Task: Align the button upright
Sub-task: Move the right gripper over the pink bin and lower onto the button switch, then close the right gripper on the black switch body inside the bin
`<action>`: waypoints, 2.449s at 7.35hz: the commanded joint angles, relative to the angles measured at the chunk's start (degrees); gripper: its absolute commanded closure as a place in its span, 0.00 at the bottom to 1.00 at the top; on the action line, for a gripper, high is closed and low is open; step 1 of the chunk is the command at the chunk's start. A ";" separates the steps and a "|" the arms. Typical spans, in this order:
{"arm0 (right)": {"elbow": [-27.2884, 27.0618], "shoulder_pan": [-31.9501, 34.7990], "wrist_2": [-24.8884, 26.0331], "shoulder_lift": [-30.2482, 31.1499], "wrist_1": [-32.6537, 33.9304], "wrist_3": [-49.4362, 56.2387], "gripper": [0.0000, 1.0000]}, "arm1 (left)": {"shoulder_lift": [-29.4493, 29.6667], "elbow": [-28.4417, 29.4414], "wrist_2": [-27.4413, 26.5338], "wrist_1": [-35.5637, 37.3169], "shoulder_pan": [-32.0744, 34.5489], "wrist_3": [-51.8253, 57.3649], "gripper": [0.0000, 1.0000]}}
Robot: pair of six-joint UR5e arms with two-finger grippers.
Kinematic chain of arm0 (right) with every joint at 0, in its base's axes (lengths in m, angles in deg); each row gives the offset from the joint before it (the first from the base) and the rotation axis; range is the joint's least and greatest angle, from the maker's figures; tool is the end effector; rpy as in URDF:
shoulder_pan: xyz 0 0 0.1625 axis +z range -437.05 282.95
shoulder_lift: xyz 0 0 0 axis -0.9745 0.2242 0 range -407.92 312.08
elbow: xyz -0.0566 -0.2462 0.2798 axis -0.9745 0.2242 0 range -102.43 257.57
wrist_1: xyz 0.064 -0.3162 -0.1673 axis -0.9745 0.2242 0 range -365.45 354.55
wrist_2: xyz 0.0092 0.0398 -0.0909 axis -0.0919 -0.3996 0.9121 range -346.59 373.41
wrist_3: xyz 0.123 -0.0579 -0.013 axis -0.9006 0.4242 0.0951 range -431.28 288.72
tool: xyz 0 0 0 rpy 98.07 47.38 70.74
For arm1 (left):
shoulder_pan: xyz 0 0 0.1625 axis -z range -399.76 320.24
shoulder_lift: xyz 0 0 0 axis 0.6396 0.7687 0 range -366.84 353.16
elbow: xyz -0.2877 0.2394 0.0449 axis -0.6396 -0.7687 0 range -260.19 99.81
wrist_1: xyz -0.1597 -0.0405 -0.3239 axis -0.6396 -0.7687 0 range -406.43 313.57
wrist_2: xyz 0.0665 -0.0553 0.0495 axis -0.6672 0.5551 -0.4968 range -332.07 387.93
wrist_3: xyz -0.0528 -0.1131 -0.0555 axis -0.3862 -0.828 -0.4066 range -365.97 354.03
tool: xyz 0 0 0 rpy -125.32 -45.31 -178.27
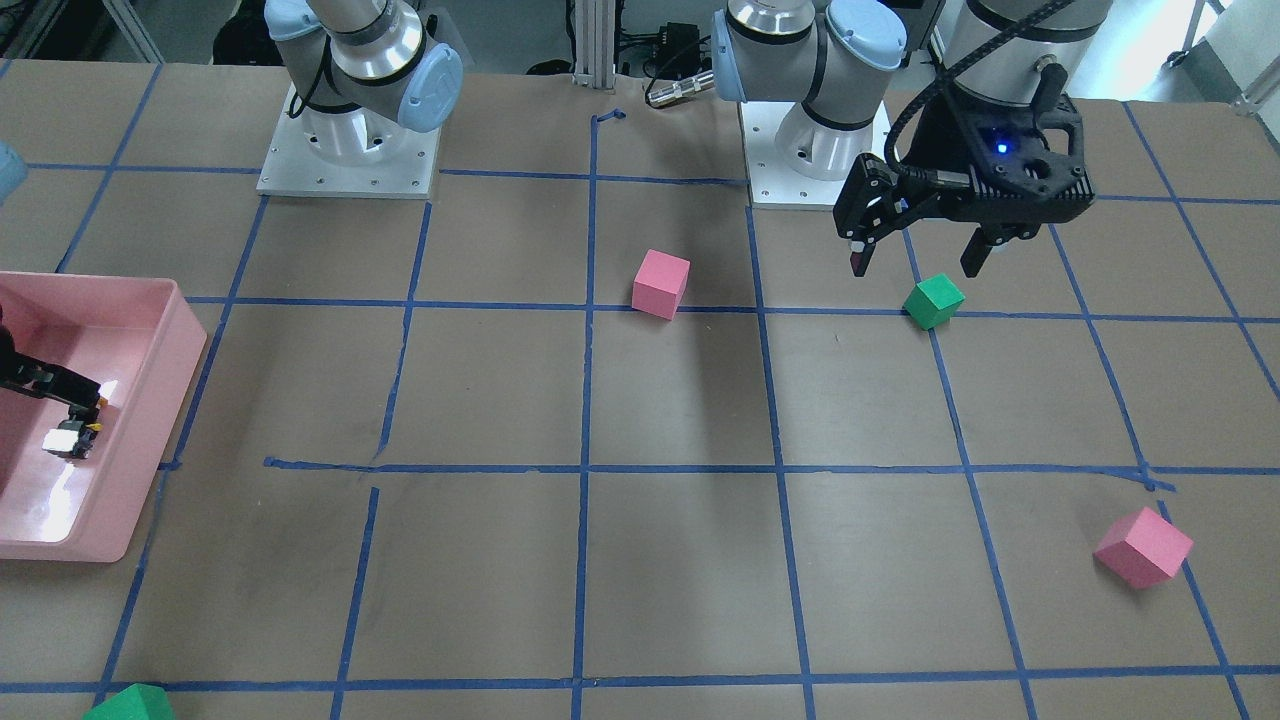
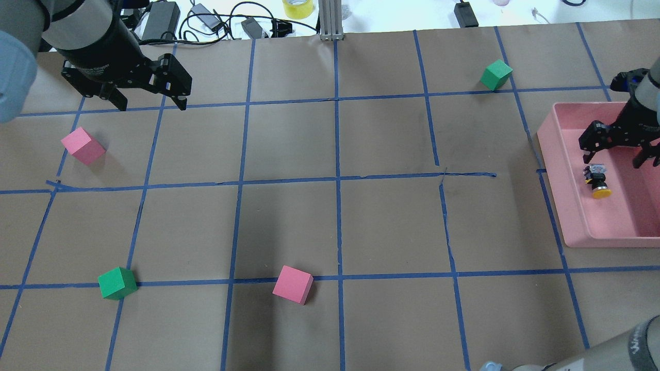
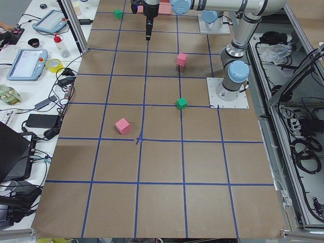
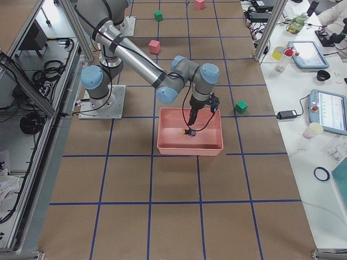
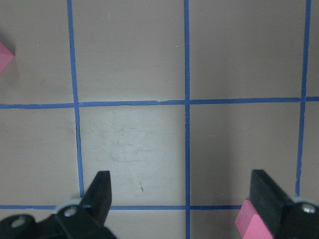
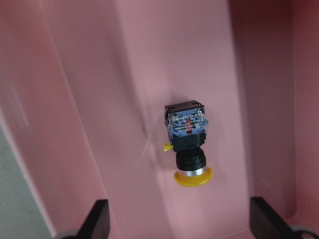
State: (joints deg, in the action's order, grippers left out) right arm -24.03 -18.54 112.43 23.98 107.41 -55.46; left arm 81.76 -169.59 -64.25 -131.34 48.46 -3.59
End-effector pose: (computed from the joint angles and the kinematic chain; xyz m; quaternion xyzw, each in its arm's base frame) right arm -0.1625 -0.4794 0.2075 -0.1310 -0.9865 -0.0861 0.0480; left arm -0.1142 -0.4482 0.4280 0.0041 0.9979 -0.0611 0.0213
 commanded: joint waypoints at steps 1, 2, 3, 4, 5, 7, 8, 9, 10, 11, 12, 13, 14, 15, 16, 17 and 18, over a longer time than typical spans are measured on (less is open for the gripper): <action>-0.70 -1.90 -0.14 -1.84 1.13 -0.17 0.00 | 0.00 0.02 -0.01 0.00 -0.06 0.00 0.00; -0.70 -1.90 -0.23 -2.98 2.36 -0.09 0.00 | 0.00 -0.07 0.07 0.00 0.03 0.00 0.00; -0.70 -1.90 -0.41 -4.73 4.98 0.26 0.00 | 0.00 0.02 0.08 0.00 0.03 0.00 0.00; -0.70 -1.90 -0.41 -6.06 6.31 0.35 0.00 | 0.00 0.02 0.08 0.00 -0.06 0.00 0.00; -0.70 -1.99 -0.41 -6.16 6.32 0.35 0.00 | 0.00 0.02 -0.01 0.00 -0.06 0.00 0.00; -0.70 -1.99 -0.84 -6.94 7.20 0.35 0.00 | 0.00 -0.07 0.51 -0.09 0.03 0.00 0.00; -0.53 -2.08 -0.94 -8.17 7.46 0.35 0.00 | 0.00 0.02 0.51 -0.09 0.03 0.00 0.00; -0.61 -2.08 -0.85 -8.79 7.55 0.35 0.00 | 0.00 0.02 0.60 -0.17 -0.06 0.00 0.00; -0.70 -2.17 -0.76 -9.05 7.55 0.35 0.05 | 0.00 0.02 0.60 -0.26 -0.06 0.00 0.00; -0.70 -2.17 -0.67 -9.06 7.47 0.35 0.61 | 0.00 -0.07 0.78 -0.26 -0.06 0.00 0.00; -0.70 -2.17 -0.59 -9.06 7.03 0.35 1.00 | 0.00 -0.07 0.69 -0.26 -0.06 0.00 0.00; -0.61 -2.17 -0.76 -8.71 6.94 0.35 1.00 | 0.00 -0.07 0.78 -0.26 -0.06 0.00 0.00; 0.26 -2.17 -0.76 -8.36 6.77 0.53 1.00 | 0.00 -0.07 0.60 -0.35 0.03 0.00 0.00; 0.35 -2.17 -0.93 -7.40 6.68 0.53 1.00 | 0.00 -0.07 0.60 -0.44 0.03 0.00 0.00; 0.27 -2.17 -1.02 -5.39 6.41 0.53 1.00 | 0.00 -0.33 0.69 -0.35 0.03 0.00 0.00; 0.27 -2.17 -1.63 -3.54 5.80 0.53 1.00 | -0.17 -0.94 0.78 -0.35 0.03 0.00 0.00; 0.53 -1.82 -1.90 -2.04 4.93 0.53 1.00 | -0.26 -1.04 0.78 -0.35 0.03 0.00 0.00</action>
State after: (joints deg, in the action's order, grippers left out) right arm -23.71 -20.64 110.96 19.85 113.26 -54.94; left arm 81.61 -170.32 -63.51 -131.69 48.48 -3.59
